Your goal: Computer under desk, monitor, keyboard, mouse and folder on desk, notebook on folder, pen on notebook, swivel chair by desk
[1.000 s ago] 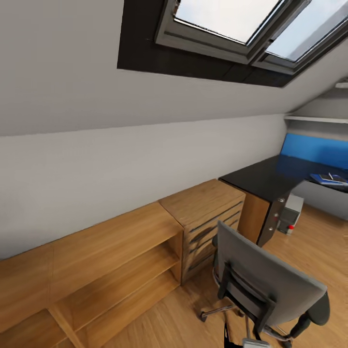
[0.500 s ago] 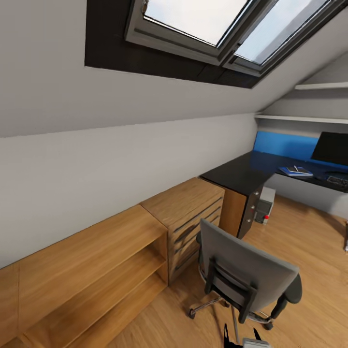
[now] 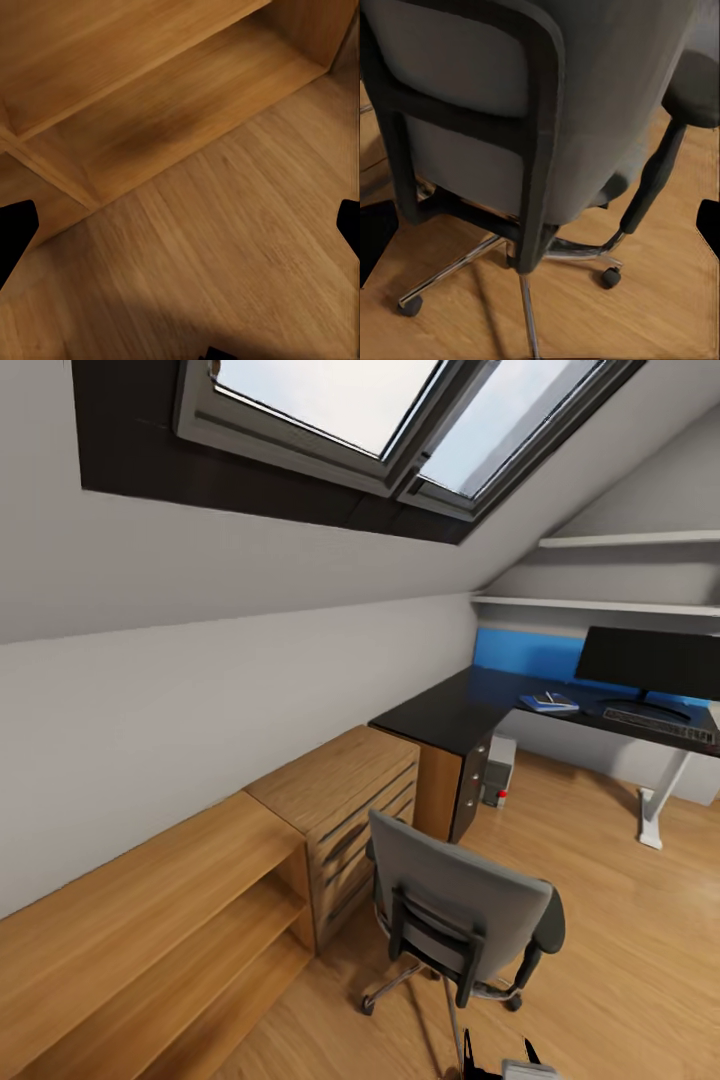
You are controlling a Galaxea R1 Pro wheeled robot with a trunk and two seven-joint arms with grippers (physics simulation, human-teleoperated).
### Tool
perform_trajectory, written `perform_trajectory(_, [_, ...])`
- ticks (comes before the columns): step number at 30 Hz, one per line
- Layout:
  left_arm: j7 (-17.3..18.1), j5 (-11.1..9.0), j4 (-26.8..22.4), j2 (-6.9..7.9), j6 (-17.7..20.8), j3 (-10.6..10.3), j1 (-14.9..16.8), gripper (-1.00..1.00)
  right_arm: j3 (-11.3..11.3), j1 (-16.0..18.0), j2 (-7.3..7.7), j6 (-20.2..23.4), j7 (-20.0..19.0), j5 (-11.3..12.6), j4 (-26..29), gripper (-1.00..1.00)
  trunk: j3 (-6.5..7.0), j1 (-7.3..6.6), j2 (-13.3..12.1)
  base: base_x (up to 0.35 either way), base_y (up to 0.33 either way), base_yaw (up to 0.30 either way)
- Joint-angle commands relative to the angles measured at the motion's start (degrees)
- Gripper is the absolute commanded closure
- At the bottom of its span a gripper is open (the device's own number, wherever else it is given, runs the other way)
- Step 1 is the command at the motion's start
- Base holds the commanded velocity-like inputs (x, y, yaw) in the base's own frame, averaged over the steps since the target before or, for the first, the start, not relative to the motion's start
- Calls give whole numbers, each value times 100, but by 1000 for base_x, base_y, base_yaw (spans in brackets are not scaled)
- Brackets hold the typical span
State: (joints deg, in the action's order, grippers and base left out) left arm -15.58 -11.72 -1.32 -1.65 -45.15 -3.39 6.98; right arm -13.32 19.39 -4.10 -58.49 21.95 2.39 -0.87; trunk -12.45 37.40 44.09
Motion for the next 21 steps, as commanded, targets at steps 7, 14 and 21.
perform_trajectory(7, [-15, -41, 0, -2, -12, -39, 2, -100, -48, 7, -3, -7, 29, 27, -9, -100, -8, 1, 7, 0, 0, -300])
perform_trajectory(14, [-15, -41, 0, -1, -11, -39, 1, -100, -48, 5, -3, 162, 29, 29, -9, -100, -8, 1, 7, 0, 0, -300])
perform_trajectory(21, [-15, -41, 0, -1, -11, -39, 3, -100, -48, 6, -3, 178, 29, 31, -9, -100, -8, 1, 7, 0, 0, -300])
